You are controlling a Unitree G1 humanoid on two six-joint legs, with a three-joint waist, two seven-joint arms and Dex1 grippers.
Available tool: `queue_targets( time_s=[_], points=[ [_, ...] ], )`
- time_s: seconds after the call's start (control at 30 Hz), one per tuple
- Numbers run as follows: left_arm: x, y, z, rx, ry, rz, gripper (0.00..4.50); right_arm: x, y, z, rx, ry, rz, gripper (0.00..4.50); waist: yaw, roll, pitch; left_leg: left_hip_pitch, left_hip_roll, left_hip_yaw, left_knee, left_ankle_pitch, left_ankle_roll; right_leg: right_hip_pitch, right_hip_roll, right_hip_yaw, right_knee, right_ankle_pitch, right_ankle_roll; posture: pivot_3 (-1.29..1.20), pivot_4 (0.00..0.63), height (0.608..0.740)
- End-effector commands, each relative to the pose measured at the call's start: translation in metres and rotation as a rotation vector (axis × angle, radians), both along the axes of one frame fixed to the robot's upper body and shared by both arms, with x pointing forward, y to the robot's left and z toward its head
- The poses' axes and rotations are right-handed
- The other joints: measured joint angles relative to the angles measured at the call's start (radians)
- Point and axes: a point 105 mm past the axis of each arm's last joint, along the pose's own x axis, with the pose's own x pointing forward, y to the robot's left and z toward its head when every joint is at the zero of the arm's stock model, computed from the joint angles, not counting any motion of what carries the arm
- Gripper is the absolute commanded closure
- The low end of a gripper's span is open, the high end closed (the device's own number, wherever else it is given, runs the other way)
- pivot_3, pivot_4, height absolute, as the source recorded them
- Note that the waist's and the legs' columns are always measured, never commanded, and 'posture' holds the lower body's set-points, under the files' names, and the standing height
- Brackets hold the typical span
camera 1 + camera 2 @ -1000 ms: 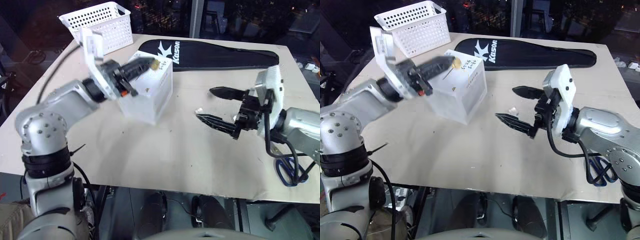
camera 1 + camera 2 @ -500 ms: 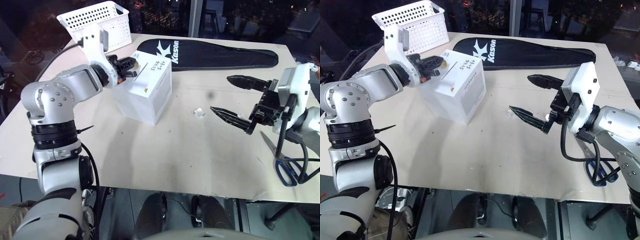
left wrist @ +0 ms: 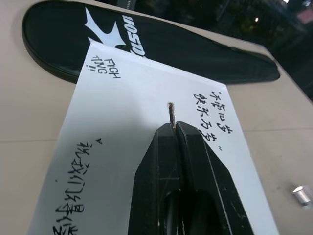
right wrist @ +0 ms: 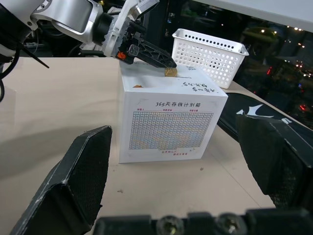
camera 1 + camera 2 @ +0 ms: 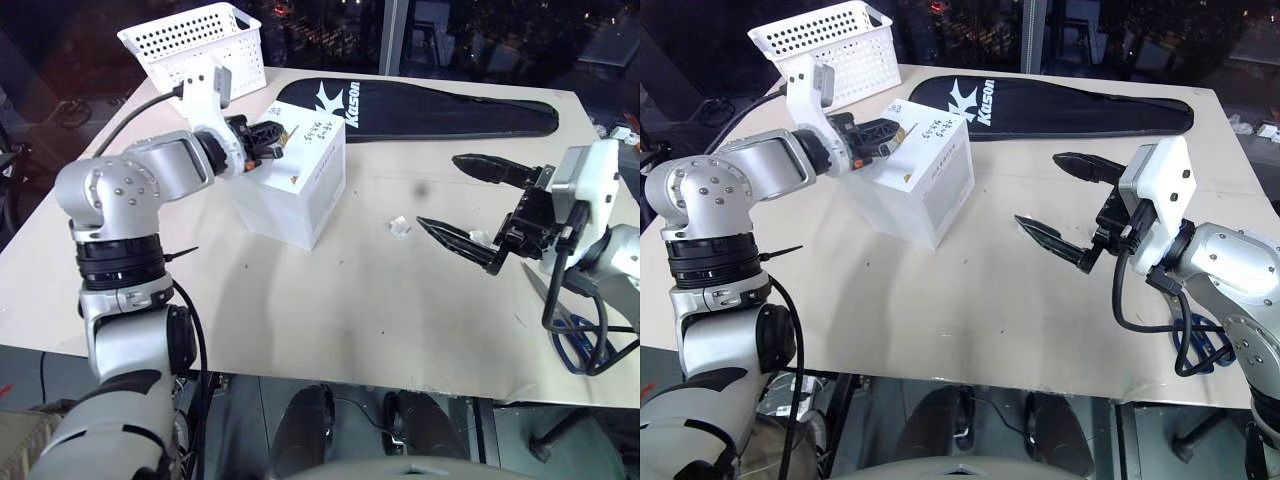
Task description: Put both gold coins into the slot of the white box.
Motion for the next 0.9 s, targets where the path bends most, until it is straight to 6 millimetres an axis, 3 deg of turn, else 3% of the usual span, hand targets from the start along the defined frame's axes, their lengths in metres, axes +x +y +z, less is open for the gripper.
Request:
queue_targets(
  time_s=[0.03, 0.17, 0.33, 0.37, 0.4, 0.53, 0.7, 0.83, 0.9],
  points=[
    [-0.003, -0.004, 0.009, 0.048, -0.047, -0.007, 4.50, -0.006, 0.001, 0.009, -0.003, -0.057, -0.001, 0.11, 0.000, 0.000, 0.000, 0.000, 0.000, 0.000, 0.000, 0.000, 0.000, 0.000, 0.000, 0.000, 0.000, 0.000, 0.000, 0.00, 0.150, 0.740],
    [-0.008, -0.013, 0.009, 0.077, -0.063, -0.061, 4.50, -0.007, 0.000, 0.009, -0.004, -0.057, 0.000, 0.11, 0.000, 0.000, 0.000, 0.000, 0.000, 0.000, 0.000, 0.000, 0.000, 0.000, 0.000, 0.000, 0.001, 0.000, 0.000, 0.00, 0.150, 0.740],
    [-0.011, -0.014, 0.015, 0.081, -0.115, -0.067, 2.23, -0.008, -0.001, 0.010, 0.005, -0.053, 0.004, 0.00, 0.000, 0.000, 0.000, 0.000, 0.000, 0.000, 0.000, 0.000, 0.000, 0.000, 0.000, 0.001, 0.001, 0.000, 0.000, 0.00, 0.150, 0.740],
    [-0.010, -0.012, 0.019, 0.056, -0.134, -0.056, 1.95, -0.007, 0.000, 0.010, 0.007, -0.052, 0.004, 0.00, 0.000, 0.000, 0.000, 0.000, 0.000, 0.000, 0.000, 0.000, 0.000, 0.000, 0.000, 0.001, 0.001, 0.000, 0.000, 0.00, 0.150, 0.740],
    [-0.010, -0.010, 0.025, 0.026, -0.161, -0.047, 1.35, -0.007, 0.000, 0.011, 0.009, -0.052, 0.005, 0.00, 0.000, 0.000, 0.000, 0.000, 0.000, 0.000, 0.000, 0.000, 0.000, 0.000, 0.000, 0.001, 0.001, 0.000, 0.000, 0.00, 0.150, 0.740],
    [-0.020, -0.013, 0.043, -0.073, -0.280, -0.102, 1.35, -0.005, -0.003, 0.010, 0.020, -0.046, -0.019, 0.00, -0.001, 0.000, 0.000, 0.000, 0.000, 0.000, 0.000, 0.000, 0.000, 0.000, -0.001, 0.001, 0.001, 0.000, 0.000, 0.00, 0.150, 0.740],
    [-0.079, -0.064, 0.022, -0.030, -0.338, -0.518, 1.35, 0.000, -0.015, -0.008, 0.072, 0.034, -0.094, 0.00, -0.004, 0.000, 0.000, 0.000, 0.000, 0.001, 0.000, 0.000, 0.000, 0.000, -0.003, 0.001, 0.001, 0.000, 0.000, 0.00, 0.150, 0.740],
    [-0.110, -0.073, -0.006, 0.018, -0.316, -0.709, 0.07, 0.003, -0.033, -0.027, 0.037, 0.088, -0.219, 0.00, -0.005, 0.000, 0.000, 0.000, 0.000, 0.000, 0.000, 0.000, 0.000, 0.000, -0.003, 0.001, 0.001, 0.000, 0.000, 0.00, 0.150, 0.740],
    [-0.116, -0.070, -0.025, 0.080, -0.293, -0.743, 0.02, 0.001, -0.049, -0.040, 0.007, 0.125, -0.304, 0.00, -0.004, 0.000, 0.000, 0.001, 0.000, 0.001, 0.000, 0.000, 0.000, 0.000, -0.002, 0.001, 0.001, 0.000, 0.000, 0.00, 0.150, 0.740]
  ],
)
